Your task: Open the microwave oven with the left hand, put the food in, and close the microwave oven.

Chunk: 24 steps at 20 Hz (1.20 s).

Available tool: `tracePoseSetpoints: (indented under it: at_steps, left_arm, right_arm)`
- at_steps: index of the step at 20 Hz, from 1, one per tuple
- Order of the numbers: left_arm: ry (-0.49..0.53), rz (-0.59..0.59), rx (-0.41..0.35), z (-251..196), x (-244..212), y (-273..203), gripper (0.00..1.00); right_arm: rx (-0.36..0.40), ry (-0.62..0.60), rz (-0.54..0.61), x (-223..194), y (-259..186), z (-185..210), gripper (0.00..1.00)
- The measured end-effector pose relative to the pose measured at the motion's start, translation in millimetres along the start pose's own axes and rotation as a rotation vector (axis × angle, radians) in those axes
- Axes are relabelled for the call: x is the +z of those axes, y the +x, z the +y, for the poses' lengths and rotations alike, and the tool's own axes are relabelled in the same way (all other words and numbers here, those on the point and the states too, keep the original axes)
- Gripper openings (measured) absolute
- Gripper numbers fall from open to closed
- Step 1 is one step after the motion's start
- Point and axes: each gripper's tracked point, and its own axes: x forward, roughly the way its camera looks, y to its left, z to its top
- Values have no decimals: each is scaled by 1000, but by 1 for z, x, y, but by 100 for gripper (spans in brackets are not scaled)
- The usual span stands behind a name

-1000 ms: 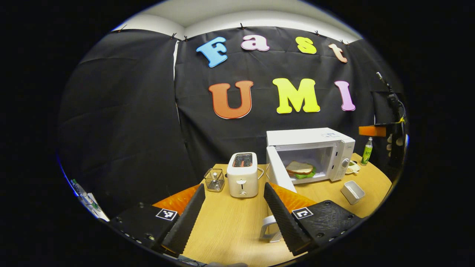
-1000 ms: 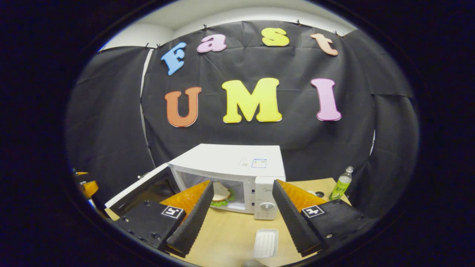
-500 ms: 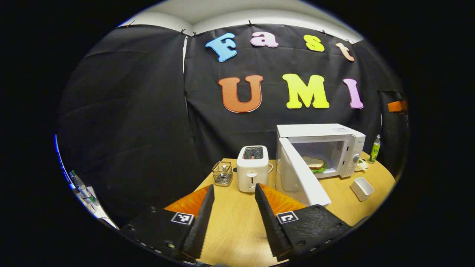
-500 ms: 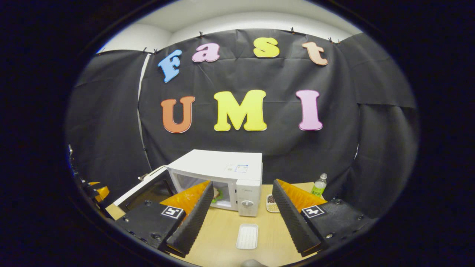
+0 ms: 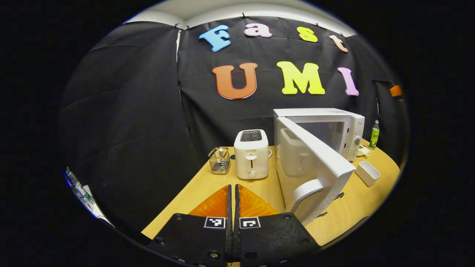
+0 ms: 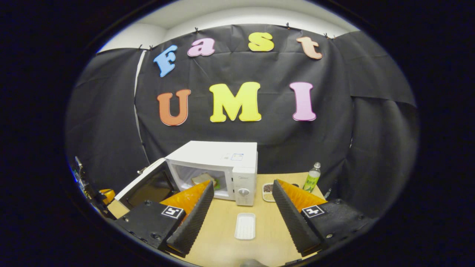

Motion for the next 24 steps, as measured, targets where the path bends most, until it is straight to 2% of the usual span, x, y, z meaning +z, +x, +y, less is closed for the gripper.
tracePoseSetpoints:
  at_steps: [1, 2, 3, 4, 9, 10, 11, 15, 16, 17, 18, 24]
  left_arm:
    - [-4, 1, -14, -4, -2, 3, 0]
    - [-7, 3, -22, -7, -4, 6, 0]
    - [-8, 12, -31, -10, -9, 10, 0]
    - [-10, 13, -41, -14, -10, 12, 0]
    - [16, 16, -105, -39, -10, 17, 0]
    - [28, 17, -116, -45, -9, 17, 0]
    - [44, 13, -113, -47, -7, 17, 0]
    - [52, 14, -159, -69, -6, 15, 0]
    - [56, 11, -172, -79, -5, 14, 0]
    - [62, 7, -186, -87, -4, 12, 0]
    - [66, 5, -201, -97, -3, 11, 0]
    - [83, -6, -293, -164, 3, 15, 0]
  right_arm:
    - [-5, 1, 3, 0, -2, -1, 100]
    - [-10, 5, 2, -1, -3, -2, 92]
    - [-16, 6, 7, -2, -4, -4, 92]
    - [-18, 9, 12, -4, -6, -5, 100]
    - [-39, 13, 22, -6, -7, -14, 100]
    - [-41, 15, 25, -8, -6, -16, 92]
    - [-41, 18, 27, -9, -6, -17, 100]
    - [-33, 11, 42, -10, -1, -22, 100]
    - [-33, 8, 39, -8, 0, -24, 92]
    - [-33, 5, 34, -6, 0, -27, 100]
    - [-31, 6, 33, -6, 0, -29, 92]
    - [-25, -7, 45, -5, -1, -48, 92]
